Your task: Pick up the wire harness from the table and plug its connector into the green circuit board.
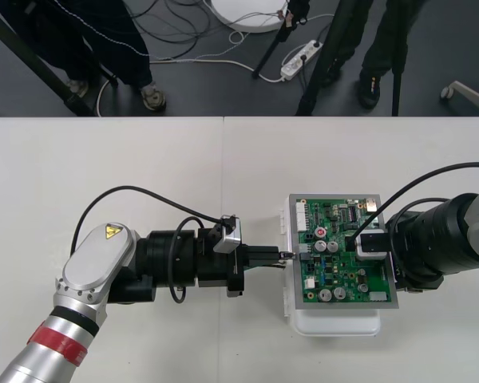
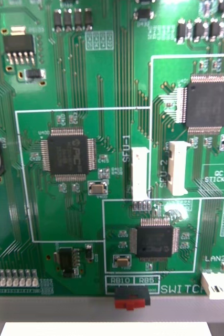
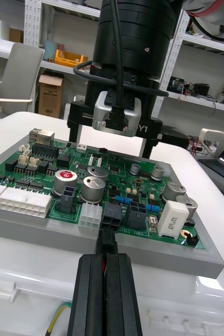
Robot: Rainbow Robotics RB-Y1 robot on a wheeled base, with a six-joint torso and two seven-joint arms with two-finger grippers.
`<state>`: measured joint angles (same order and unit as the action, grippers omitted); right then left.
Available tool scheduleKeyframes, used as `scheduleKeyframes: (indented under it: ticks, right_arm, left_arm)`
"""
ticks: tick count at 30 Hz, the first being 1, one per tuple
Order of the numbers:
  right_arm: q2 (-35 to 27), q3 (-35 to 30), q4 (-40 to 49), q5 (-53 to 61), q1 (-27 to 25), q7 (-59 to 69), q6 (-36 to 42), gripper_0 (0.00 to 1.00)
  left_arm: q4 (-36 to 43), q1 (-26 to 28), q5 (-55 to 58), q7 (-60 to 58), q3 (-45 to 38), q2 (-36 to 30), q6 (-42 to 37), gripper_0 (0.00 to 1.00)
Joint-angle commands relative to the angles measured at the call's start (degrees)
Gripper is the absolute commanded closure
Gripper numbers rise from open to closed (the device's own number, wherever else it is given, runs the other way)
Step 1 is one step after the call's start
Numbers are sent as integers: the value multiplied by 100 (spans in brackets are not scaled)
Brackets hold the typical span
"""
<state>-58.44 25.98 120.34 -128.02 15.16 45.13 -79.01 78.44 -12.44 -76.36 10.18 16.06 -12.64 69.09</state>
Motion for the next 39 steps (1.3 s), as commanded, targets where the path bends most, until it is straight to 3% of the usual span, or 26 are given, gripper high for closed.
scheduleKeyframes:
  ticks: [1, 39]
  right_arm:
    - [79, 56, 68, 93, 172, 154, -18, 0]
    - [149, 47, 77, 75, 163, 154, -27, 0]
  left_arm:
    - [58, -145, 139, 344, 267, 95, -195, 100]
    - [58, -145, 236, 406, 275, -98, -256, 100]
